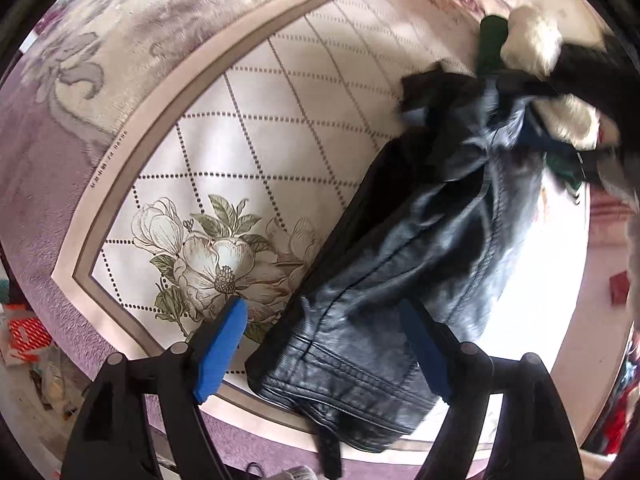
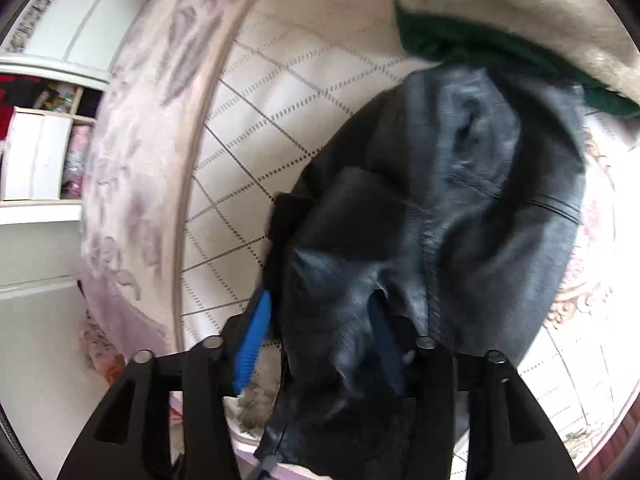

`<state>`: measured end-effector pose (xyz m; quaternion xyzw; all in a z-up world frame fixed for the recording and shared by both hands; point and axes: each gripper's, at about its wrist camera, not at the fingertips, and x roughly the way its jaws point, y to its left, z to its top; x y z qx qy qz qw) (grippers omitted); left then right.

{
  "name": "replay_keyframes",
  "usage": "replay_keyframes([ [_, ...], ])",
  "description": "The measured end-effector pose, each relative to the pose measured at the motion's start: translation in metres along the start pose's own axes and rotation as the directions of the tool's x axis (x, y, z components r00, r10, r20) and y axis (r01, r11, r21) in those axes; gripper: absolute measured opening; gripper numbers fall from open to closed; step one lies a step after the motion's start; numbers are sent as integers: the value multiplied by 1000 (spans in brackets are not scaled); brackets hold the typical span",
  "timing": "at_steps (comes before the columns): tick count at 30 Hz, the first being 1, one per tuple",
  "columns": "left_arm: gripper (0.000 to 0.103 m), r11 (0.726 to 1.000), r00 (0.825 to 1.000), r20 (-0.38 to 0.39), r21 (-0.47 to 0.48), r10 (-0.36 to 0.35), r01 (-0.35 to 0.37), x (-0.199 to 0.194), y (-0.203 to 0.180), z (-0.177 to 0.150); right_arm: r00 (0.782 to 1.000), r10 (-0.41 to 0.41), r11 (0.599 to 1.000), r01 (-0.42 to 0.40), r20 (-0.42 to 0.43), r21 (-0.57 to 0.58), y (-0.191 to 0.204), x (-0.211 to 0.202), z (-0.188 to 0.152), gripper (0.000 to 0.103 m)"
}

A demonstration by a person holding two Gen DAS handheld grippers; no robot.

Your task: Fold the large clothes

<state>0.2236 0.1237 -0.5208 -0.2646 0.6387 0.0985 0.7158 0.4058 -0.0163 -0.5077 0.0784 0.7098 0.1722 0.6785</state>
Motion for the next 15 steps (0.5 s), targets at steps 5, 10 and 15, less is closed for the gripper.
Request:
replay_keyframes([
  [5,78,999,999,-11,-2,45,-45,9,-17,2,998,13,1000,-14,61,20,-27,-22,-5,61],
  [10,78,990,988,-72,-13,137,-138,56,-22,8,1000,10,999,-9,11,-36,-19,24,24,39],
  [15,78,982,975,-133,-41,176,-183,86,-1,9,994,-75,990,65,-77,-128,4,101,49,36],
])
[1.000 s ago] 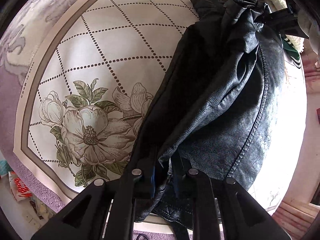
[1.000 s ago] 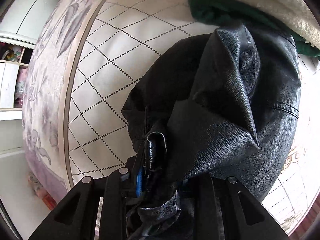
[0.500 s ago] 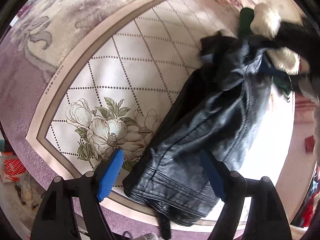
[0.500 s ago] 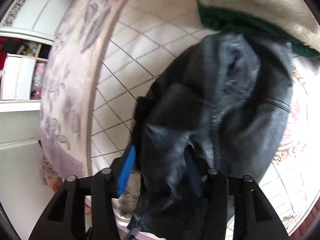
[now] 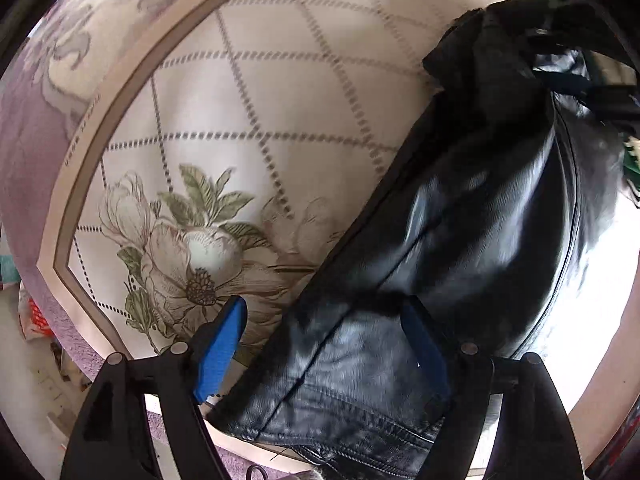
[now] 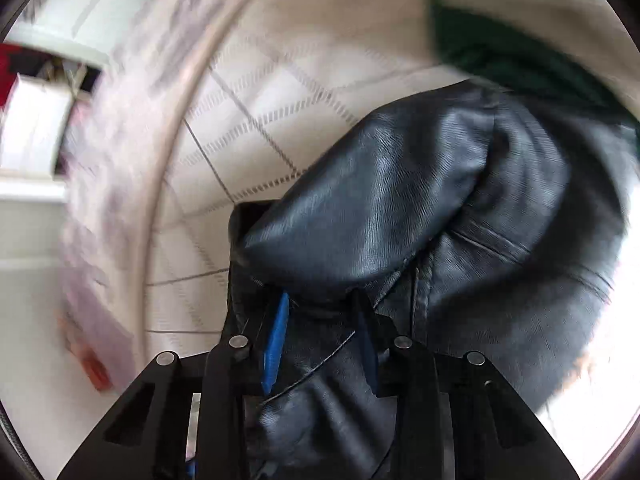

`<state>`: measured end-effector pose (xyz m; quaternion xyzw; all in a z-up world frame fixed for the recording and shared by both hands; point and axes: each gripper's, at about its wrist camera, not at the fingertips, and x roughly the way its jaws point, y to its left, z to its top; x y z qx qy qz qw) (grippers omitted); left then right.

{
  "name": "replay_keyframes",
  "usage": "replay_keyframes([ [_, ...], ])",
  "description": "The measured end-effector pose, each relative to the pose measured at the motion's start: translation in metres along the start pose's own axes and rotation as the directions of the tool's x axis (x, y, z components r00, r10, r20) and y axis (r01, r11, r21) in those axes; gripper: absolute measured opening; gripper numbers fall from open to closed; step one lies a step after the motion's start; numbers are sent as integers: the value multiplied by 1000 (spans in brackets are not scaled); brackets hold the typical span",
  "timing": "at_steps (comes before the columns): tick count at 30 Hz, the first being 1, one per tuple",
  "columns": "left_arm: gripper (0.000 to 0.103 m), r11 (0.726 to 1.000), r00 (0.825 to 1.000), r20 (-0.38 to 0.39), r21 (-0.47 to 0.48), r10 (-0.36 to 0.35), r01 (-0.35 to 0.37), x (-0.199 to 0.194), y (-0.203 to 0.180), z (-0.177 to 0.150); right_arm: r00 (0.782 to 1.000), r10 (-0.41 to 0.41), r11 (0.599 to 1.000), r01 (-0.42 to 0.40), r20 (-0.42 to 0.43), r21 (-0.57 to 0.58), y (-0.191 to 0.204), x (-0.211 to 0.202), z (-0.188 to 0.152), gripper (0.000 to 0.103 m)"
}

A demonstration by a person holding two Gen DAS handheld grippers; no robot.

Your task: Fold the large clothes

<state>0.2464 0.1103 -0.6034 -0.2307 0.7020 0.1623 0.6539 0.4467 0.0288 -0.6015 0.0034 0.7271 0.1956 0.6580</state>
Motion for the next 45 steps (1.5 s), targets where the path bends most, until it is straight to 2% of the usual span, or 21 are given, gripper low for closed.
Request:
replay_keyframes([
  [4,78,999,1000,-5,-39,-17,16,-8,15,1,1000,16,1000,-15,-27,12,-1,-14,4,36],
  [8,78,996,998,35,-74,-47,50,-39,35,1,996,94,995,-94,10,19,-5,-61,-29,36],
  [10,78,995,997,54,-86,-56,60,-53,42,0,993,121,993,-121,-13,16,-2,-67,-50,36],
  [13,78,995,997,73,-88,-37,43,-61,50,-4,987,127,992,-129,-99,-11,11,-41,-75,34],
  [14,78,996,997,76,-86,-33,39,-61,52,-5,982,141,990,-144,-124,-13,16,-27,-80,27],
  [17,78,997,998,66,-78,-21,26,-59,55,-7,992,26,997,-36,-125,-75,29,14,-80,27],
  [18,78,997,998,66,-79,-20,25,-58,57,-7,991,18,996,-29,-132,-80,31,22,-78,27],
  [22,78,997,998,66,-70,-20,25,-54,63,-9,985,64,994,-77,-159,-79,27,14,-76,27],
  [26,78,998,996,80,-50,-38,42,-56,59,-18,980,132,991,-132,-151,8,-1,-14,-91,28],
  [27,78,998,996,82,-45,-40,43,-55,55,-16,979,146,989,-142,-139,37,-10,-23,-99,33],
  [31,78,999,996,75,-18,-45,46,-54,45,-21,988,125,986,-113,-96,120,-43,-56,-140,37],
  [33,78,1000,997,72,-1,-21,21,-51,46,-24,988,124,979,-106,-91,176,-61,-61,-169,56],
  [34,78,1000,998,67,0,-18,18,-48,40,-27,989,121,972,-99,-90,213,-70,-61,-183,59],
  [38,78,1000,1000,8,13,-5,5,-26,46,-36,982,125,945,-75,-139,320,-97,-41,-238,61],
  [40,78,999,1000,-16,30,15,-15,-19,63,-43,974,150,926,-80,-167,368,-105,-24,-265,61],
  [45,78,995,997,-51,86,-49,53,10,72,-46,960,227,878,-130,-163,460,-111,14,-308,61],
])
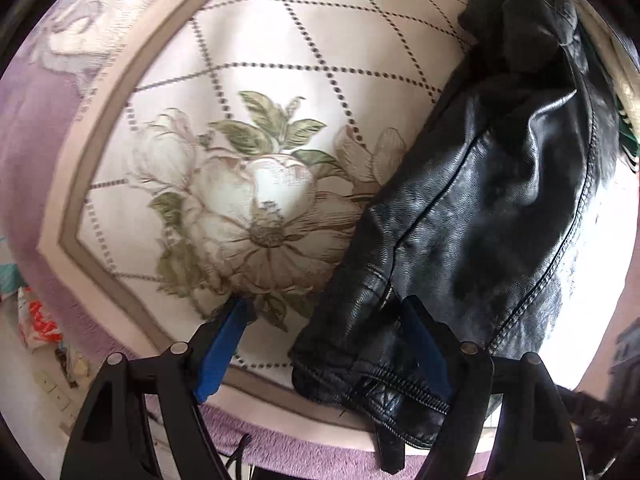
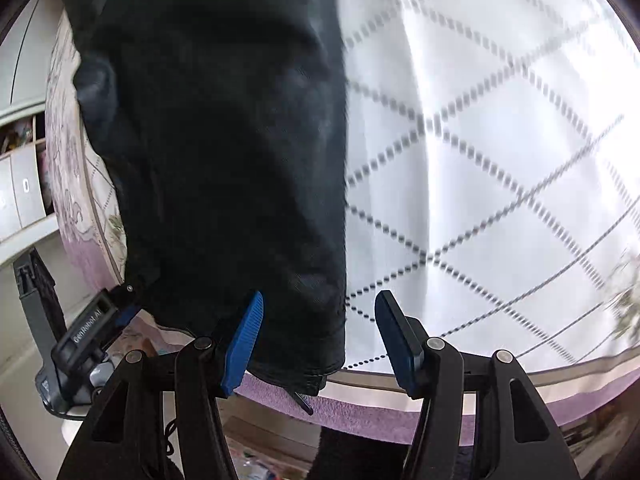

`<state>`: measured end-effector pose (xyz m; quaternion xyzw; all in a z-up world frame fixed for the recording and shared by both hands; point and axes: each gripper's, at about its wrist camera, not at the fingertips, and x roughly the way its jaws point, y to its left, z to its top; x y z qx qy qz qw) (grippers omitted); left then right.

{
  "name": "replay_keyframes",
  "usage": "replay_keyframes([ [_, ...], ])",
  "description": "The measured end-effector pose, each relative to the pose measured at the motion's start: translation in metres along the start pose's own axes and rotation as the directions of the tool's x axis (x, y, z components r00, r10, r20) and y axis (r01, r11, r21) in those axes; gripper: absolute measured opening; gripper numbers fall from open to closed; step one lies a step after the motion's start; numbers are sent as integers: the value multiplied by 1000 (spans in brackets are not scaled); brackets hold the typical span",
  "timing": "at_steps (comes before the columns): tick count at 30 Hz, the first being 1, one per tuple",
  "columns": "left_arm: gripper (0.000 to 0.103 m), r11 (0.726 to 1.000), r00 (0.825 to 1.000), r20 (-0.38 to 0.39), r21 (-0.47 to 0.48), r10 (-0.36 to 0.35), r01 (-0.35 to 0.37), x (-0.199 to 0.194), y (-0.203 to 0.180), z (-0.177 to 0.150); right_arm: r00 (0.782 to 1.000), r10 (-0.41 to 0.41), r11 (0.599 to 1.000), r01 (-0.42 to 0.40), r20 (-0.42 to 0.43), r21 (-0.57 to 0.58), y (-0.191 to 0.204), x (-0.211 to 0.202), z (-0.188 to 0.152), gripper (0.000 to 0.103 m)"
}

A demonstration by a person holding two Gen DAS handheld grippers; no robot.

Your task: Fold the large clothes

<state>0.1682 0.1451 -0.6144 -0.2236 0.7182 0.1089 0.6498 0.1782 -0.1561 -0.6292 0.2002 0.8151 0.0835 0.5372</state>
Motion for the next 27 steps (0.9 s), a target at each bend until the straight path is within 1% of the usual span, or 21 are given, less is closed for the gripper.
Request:
replay_keyframes([
  [1,76,1000,1000,8,10,-7,7,3,-2,0,999,39,999,-38,-9,14,-3,7,-2,61],
  [2,71,1000,1000,29,20,-12,11,2,-3,-2,998,67,997,-67,-1,34,-6,12,-6,60],
  [3,43,999,997,63,37,-41,38,-2,-4,-4,994,104,994,-105,29,37,-7,11,-9,46],
  [4,22,997,995,73,43,-72,69,-5,-5,-5,994,102,994,-103,49,32,-5,9,-13,43],
  [5,21,996,993,82,49,-83,79,-9,-8,-9,994,89,996,-91,69,23,-4,6,-17,35],
  [6,17,995,992,95,64,-87,81,-14,-11,-13,991,91,996,-93,100,14,-2,1,-24,29],
  [8,16,991,986,123,91,-111,100,-28,-14,-23,985,89,996,-88,151,-13,2,-12,-36,24],
  [10,14,986,980,135,103,-148,135,-42,-14,-39,977,88,996,-84,193,-28,6,-27,-50,22],
  [13,12,982,978,124,105,-167,155,-55,-8,-61,971,111,994,-110,211,-18,1,-48,-68,21],
  [14,12,983,981,105,107,-163,152,-53,-4,-70,974,104,995,-100,200,-27,0,-50,-72,21],
  [16,13,984,988,47,109,-147,141,-45,1,-69,984,63,998,-59,165,-33,-8,-48,-76,21],
  [17,13,987,992,5,100,-125,124,-32,3,-82,994,44,999,-40,104,-34,-14,-34,-76,22],
  [18,14,992,995,-42,85,-95,99,-19,10,-87,999,32,999,-31,38,-21,-20,-19,-74,25],
  [19,17,994,995,-56,65,-84,88,-18,13,-90,999,28,999,-27,-38,23,-30,-6,-70,28],
  [21,19,996,993,-77,17,-91,93,-24,20,-91,995,27,997,-19,-101,79,-39,-2,-65,31],
  [22,19,996,994,-65,8,-85,86,-30,17,-90,996,14,997,-8,-87,74,-37,-10,-62,31],
  [23,21,998,997,-42,5,-68,68,-40,14,-86,999,-6,999,8,-49,45,-31,-23,-59,31],
  [24,26,999,999,-4,7,-45,45,-53,16,-86,1000,-27,1000,27,-9,4,-22,-37,-53,34],
  [25,37,999,998,43,16,-48,48,-65,8,-80,999,-44,998,45,30,-32,-11,-51,-48,39],
  [26,45,998,995,80,25,-64,63,-76,3,-76,996,-53,997,58,72,-59,0,-65,-42,50],
  [27,60,996,988,130,37,-85,80,-87,-6,-68,993,-49,995,58,110,-80,18,-80,-27,55],
])
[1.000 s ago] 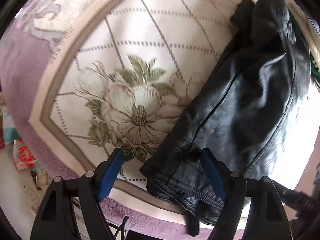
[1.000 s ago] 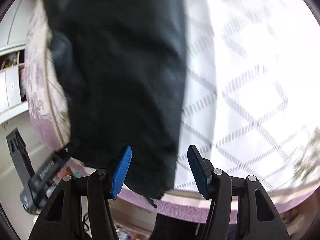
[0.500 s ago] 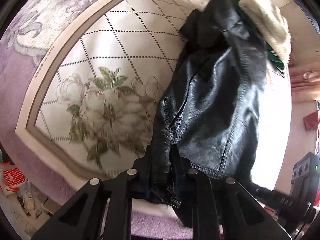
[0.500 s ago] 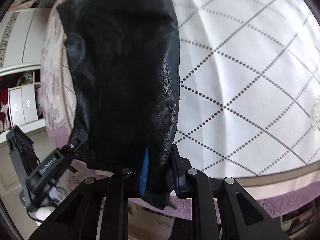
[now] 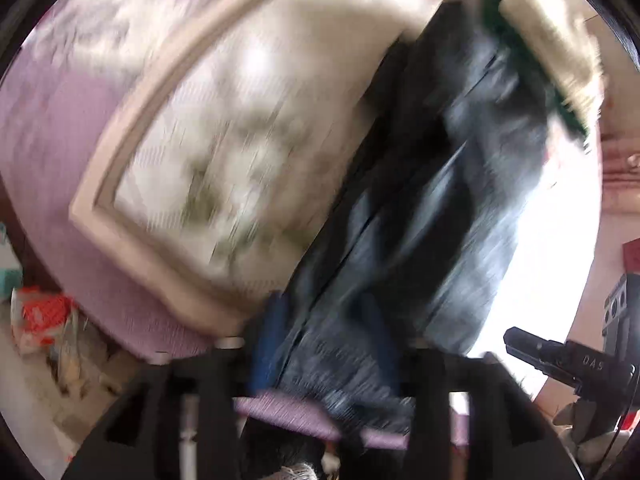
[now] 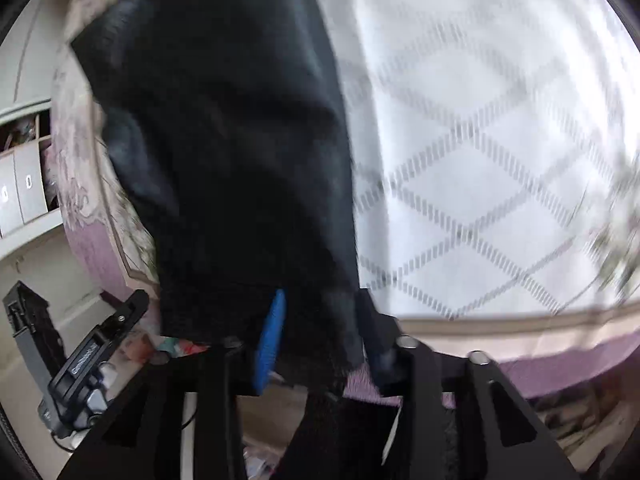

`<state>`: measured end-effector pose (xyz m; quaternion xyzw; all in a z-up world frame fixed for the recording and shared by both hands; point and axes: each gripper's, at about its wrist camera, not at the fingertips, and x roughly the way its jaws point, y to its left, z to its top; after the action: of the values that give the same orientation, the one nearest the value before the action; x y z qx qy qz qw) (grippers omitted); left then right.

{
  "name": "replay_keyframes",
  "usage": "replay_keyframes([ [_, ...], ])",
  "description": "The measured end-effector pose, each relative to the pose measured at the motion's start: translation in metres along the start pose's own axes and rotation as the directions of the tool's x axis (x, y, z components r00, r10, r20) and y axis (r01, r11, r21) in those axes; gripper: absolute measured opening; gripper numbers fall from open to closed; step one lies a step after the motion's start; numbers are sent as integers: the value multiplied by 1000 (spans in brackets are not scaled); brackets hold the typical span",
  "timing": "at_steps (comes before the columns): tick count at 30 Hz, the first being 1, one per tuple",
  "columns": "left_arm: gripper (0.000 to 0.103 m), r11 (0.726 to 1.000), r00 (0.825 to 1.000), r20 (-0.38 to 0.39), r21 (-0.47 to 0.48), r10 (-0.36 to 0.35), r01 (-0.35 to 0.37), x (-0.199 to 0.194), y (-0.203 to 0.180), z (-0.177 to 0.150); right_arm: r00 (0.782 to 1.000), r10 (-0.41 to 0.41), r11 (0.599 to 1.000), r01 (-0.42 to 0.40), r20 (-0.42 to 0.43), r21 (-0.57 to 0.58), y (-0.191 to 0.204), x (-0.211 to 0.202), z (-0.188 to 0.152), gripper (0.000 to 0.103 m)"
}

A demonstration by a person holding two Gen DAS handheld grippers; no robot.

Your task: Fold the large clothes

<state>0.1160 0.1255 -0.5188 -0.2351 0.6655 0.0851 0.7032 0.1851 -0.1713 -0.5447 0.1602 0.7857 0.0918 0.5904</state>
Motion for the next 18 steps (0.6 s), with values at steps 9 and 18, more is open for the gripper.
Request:
replay_keyframes([
  [9,68,1000,999,37,12,26,-26,70,-54,101,988,-46,983,71,148,-172,88,-14,159,45],
  [18,86,991,997,-2,-115,-75,74,68,-16,100,984,-146,978,159,97,-137,89,-8,205,14],
])
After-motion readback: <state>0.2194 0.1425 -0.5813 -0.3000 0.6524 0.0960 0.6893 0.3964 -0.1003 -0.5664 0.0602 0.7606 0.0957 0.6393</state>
